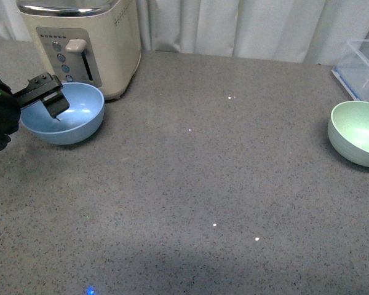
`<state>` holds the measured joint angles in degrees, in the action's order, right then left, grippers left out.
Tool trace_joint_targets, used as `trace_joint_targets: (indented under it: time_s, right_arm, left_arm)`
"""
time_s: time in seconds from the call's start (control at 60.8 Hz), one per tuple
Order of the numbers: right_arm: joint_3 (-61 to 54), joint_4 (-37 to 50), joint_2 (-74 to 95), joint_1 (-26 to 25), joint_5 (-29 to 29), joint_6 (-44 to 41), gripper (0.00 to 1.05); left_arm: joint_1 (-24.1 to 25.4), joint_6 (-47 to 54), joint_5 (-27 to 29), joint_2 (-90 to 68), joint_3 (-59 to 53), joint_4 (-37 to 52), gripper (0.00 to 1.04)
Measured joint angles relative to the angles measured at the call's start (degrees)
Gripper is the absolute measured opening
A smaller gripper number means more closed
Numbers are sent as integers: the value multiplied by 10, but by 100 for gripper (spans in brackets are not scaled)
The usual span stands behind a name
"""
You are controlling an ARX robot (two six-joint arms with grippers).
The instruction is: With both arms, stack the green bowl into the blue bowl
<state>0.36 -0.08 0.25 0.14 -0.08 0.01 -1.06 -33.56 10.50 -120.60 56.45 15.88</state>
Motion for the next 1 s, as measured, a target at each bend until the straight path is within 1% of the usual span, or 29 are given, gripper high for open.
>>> trace_joint_targets:
  time_s: [0.082, 0.099, 0.164, 0.197, 0.214, 0.23, 0.329, 0.345, 0.411, 0.427, 0.444, 0.575, 0.707, 0.822, 1.003]
  right_arm:
    - [0, 0, 0, 0, 0, 0, 96]
    - [0, 0, 0, 0, 0, 0, 96]
    - [0, 0, 0, 0, 0, 0, 96]
    - [0, 0, 0, 0, 0, 0, 96]
    - [0, 0, 0, 0, 0, 0, 96]
    - [0, 0, 0, 0, 0, 0, 96]
    - [0, 0, 0, 0, 0, 0, 96]
    - [0, 0, 0, 0, 0, 0, 96]
    - [0, 0, 0, 0, 0, 0, 96]
    - [0, 0, 0, 0, 0, 0, 96]
    - [0, 0, 0, 0, 0, 0, 96]
    - [0, 0, 0, 0, 0, 0, 96]
    - [0, 0, 0, 0, 0, 0, 96]
    - [0, 0, 0, 0, 0, 0, 96]
    - [0, 0, 0, 0, 0, 0, 96]
  left_arm:
    - [0, 3, 0, -2, 2, 0, 66]
    - [0, 5, 0, -3, 2, -1, 61]
    - [-1, 5, -2, -6, 4, -3, 50]
    - [-1, 5, -2, -6, 5, -4, 47]
    - [-1, 5, -3, -7, 5, -5, 42]
    - [-1, 6, -3, -7, 5, -5, 41]
    - [-3, 18, -4, -7, 5, -2, 25]
    - [-3, 20, -4, -7, 7, -2, 20]
    - [-3, 21, -5, -7, 9, -2, 11]
    - [-3, 21, -7, -7, 9, -3, 6]
    - [-3, 21, -7, -7, 10, -3, 5]
    - [-7, 20, -12, -6, 13, -14, 4]
    - [-34, 16, -12, 2, 16, -32, 4]
    - [-87, -7, -18, 5, 37, -56, 4]
    - [-191, -19, -26, -3, 96, -74, 4]
